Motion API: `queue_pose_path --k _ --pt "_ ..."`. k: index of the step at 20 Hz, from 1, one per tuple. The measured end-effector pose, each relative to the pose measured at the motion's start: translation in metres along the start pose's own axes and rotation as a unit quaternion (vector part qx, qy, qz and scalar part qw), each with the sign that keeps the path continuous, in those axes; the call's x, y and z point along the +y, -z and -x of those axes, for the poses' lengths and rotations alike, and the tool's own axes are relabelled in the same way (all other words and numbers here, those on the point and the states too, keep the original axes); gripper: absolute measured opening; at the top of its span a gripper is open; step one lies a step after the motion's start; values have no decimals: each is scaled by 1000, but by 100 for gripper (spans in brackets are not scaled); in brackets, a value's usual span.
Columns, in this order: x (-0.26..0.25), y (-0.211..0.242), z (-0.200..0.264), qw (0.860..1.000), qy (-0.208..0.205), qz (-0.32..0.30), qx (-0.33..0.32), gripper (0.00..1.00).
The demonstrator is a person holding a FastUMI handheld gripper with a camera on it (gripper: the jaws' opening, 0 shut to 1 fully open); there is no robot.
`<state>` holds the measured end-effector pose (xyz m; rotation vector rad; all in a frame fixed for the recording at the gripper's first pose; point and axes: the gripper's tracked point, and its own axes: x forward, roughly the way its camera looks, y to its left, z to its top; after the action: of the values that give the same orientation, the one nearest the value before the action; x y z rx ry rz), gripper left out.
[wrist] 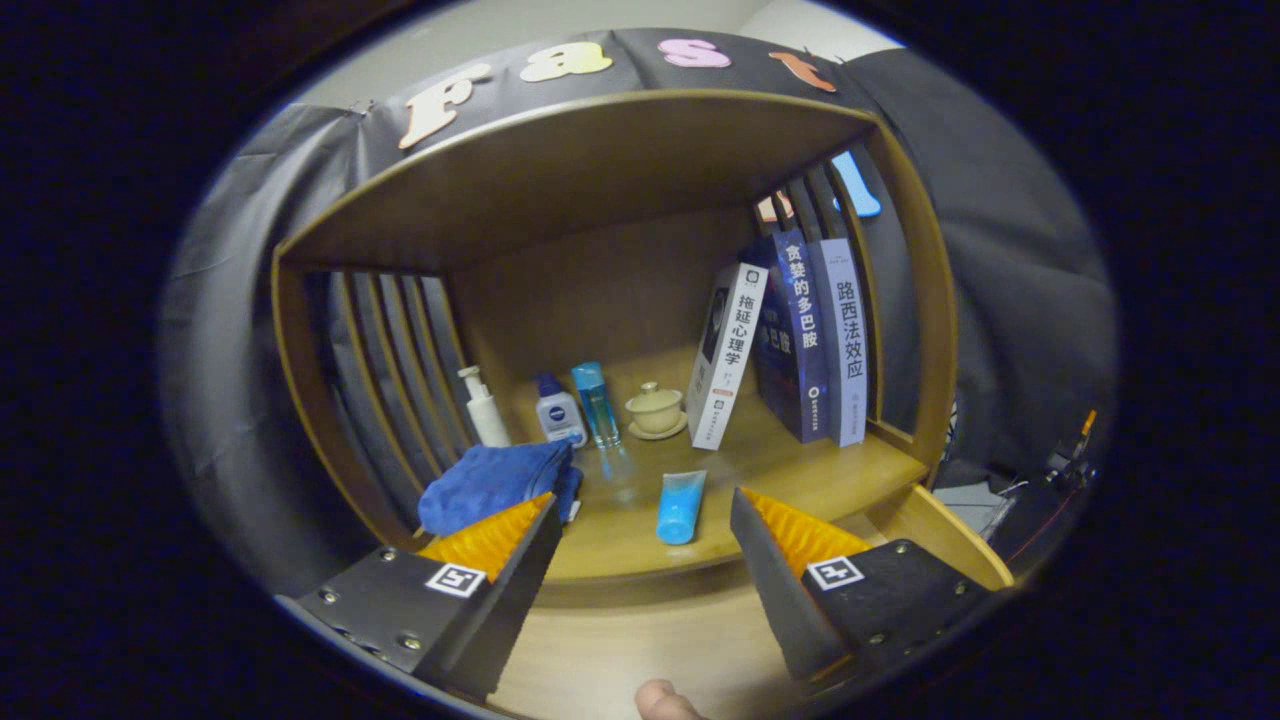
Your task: Pull open the drawer, take out the items inside it, and place them on the countertop above the cabinet.
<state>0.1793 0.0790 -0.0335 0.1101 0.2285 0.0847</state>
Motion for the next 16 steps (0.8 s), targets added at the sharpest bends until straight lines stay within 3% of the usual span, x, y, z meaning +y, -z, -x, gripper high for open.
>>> queue_pose_path --k 6,12,16 --pt "-7 9 74 995 2 86 -52 100" --pt "-15 52 141 989 12 125 -79 100" --pt "-9 98 155 989 -20 133 -60 100"
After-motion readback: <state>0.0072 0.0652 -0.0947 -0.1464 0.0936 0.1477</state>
